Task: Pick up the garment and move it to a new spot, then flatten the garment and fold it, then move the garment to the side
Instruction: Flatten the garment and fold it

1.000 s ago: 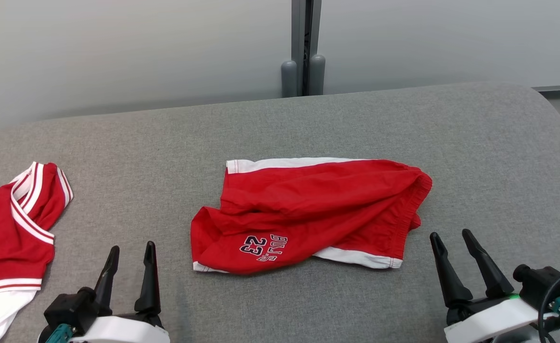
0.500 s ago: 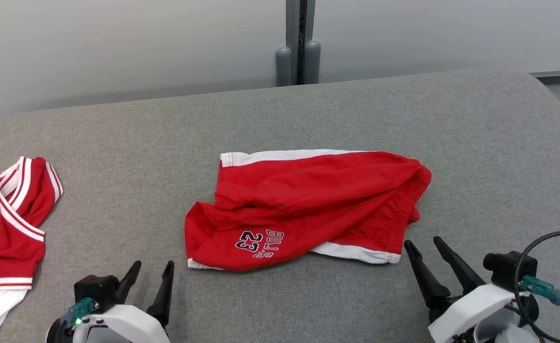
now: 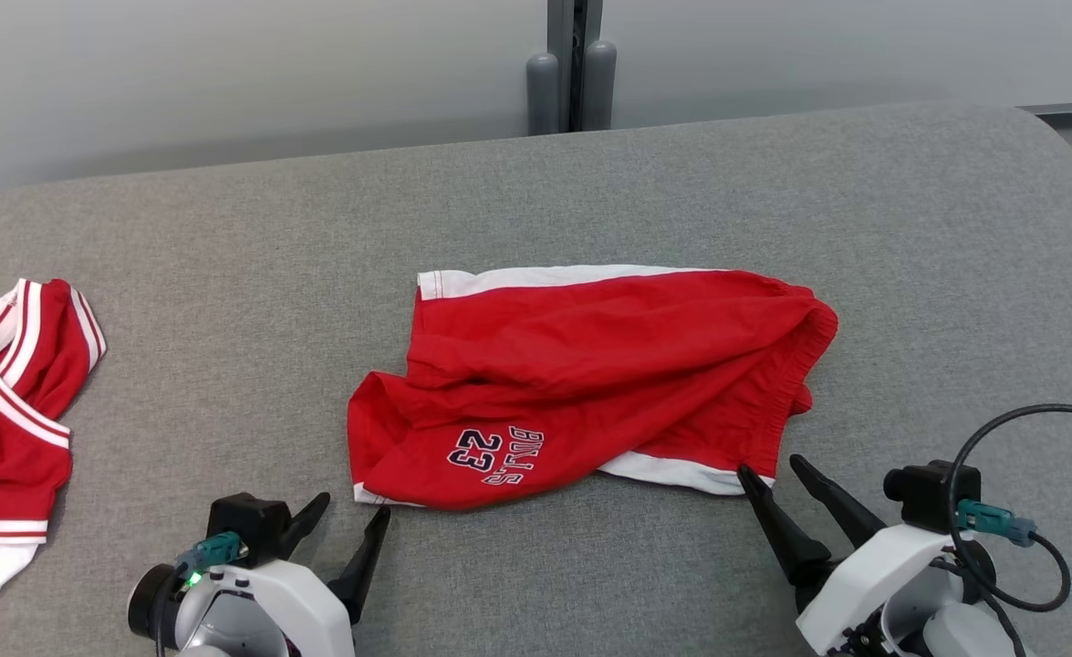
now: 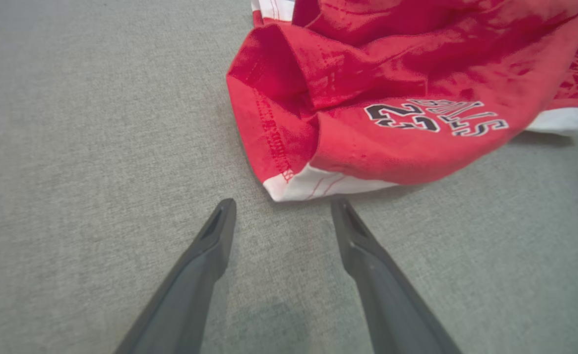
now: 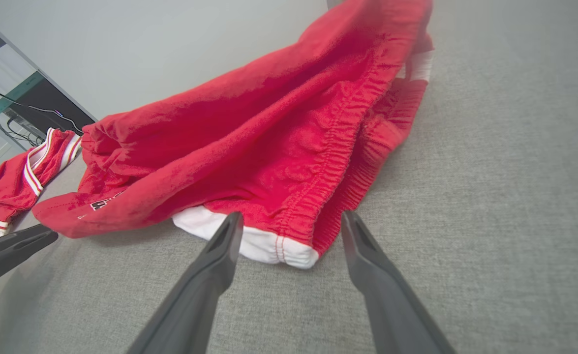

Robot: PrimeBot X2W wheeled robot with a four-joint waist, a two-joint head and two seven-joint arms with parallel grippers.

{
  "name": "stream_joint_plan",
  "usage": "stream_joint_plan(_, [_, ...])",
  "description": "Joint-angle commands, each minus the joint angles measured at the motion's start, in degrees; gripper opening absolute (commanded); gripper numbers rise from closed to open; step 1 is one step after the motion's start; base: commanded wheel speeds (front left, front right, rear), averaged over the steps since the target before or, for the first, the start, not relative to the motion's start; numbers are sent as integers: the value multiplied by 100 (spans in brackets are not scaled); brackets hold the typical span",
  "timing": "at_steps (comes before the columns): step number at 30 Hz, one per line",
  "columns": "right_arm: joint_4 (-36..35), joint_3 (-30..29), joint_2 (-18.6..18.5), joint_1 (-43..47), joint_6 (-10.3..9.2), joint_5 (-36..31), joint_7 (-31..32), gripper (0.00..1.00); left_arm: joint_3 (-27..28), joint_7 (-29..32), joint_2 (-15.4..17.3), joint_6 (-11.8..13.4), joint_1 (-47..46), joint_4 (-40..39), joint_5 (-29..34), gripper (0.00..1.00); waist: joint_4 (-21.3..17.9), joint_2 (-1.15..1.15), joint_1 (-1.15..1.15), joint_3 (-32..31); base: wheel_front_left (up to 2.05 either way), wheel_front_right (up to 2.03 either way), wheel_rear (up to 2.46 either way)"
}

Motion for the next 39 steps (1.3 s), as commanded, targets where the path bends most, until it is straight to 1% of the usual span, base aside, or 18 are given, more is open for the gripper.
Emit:
stream_joint_plan(1, [53, 52, -38, -126, 13, 57, 14, 100, -81, 20, 76, -18, -143, -71, -85, 100, -10, 0, 0, 45, 0, 0, 0])
stream_joint_plan(8, [244, 408, -80, -441, 13, 366, 117, 100, -598, 144, 325, -19, -399, -219, -521, 100, 1, 0, 0, 182, 0, 0, 0])
stream_joint_plan(13, [249, 767, -166, -586, 13, 633, 178, 100, -773, 114, 443, -20, -530, -127, -679, 100, 4, 0, 0, 230, 0, 0, 0])
stream_joint_plan(20, [321, 1122, -251, -696, 13, 856, 23, 100, -935, 12, 506, -21, -620, -65, -801, 100, 20, 0, 0, 231, 0, 0, 0])
stream_joint_plan(21, [332, 1175, -255, -722, 13, 885, -2, 100, -965, 2, 509, -21, -627, -48, -812, 93, 21, 0, 0, 229, 0, 0, 0])
stream_joint_plan(22, [345, 1231, -265, -743, 13, 916, -41, 75, -988, -16, 508, -21, -649, -35, -825, 75, 21, 0, 0, 226, 0, 0, 0])
stream_joint_plan(23, [354, 1289, -280, -755, 13, 946, -61, 47, -1007, -33, 510, -21, -676, -26, -842, 48, 21, 0, 0, 225, 0, 0, 0])
stream_joint_plan(24, [366, 1348, -294, -768, 13, 965, -95, 29, -1033, -38, 513, -21, -699, -17, -848, 11, 22, 0, 0, 224, 0, 0, 0])
stream_joint_plan(25, [374, 1400, -306, -794, 13, 996, -124, 0, -1050, -46, 517, -21, -714, -6, -867, 0, 22, 0, 0, 219, 0, 0, 0])
stream_joint_plan(33, [430, 1713, -458, -904, 13, 1211, -390, 0, -1049, -219, 561, -11, -669, -59, -951, 0, 66, 0, 0, 95, 0, 0, 0])
stream_joint_plan(39, [249, 1869, -682, -879, 13, 1433, -513, 0, -923, -282, 617, 38, -548, -316, -1113, 0, 125, 0, 0, -66, 0, 0, 0])
